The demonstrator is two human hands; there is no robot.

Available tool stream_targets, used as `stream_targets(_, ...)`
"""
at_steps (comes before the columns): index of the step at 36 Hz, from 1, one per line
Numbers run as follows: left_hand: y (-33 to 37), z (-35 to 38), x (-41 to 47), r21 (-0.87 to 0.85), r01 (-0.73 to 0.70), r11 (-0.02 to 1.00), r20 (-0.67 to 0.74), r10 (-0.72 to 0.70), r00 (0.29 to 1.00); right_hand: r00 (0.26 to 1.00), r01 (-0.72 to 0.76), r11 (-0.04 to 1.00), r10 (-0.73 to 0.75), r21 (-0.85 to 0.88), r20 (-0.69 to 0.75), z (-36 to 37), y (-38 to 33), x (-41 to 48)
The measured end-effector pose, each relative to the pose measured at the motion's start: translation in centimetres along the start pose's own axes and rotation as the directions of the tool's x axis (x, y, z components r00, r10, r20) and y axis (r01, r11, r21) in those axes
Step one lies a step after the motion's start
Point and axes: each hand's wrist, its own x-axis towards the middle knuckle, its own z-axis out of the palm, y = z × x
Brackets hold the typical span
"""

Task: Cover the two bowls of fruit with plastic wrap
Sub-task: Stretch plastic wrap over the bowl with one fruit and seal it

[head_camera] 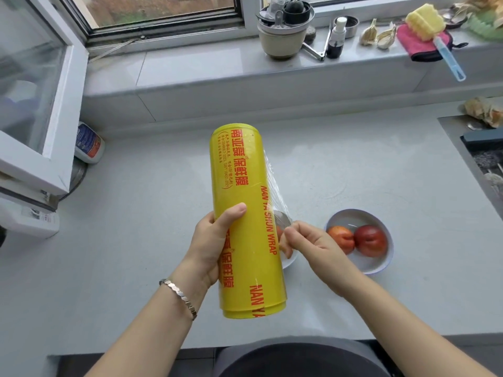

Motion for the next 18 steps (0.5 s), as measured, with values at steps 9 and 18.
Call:
stream_targets(9, -0.10, -0.24, 0.09, -0.039, 0.059, 0.997, -0.043, -0.061, 0.997, 0.972, -0.219, 0.964, 0.203, 0.150, 0.115, 0.28, -0.83, 0.15)
stream_targets(18, 0.08, -0.23, 0.07, -0.012, 0.045, 0.999, -0.118, -0.046, 0.992, 0.974, -0.203, 0.975, 0.210, -0.087, 0.086, 0.05, -1.00, -0.25)
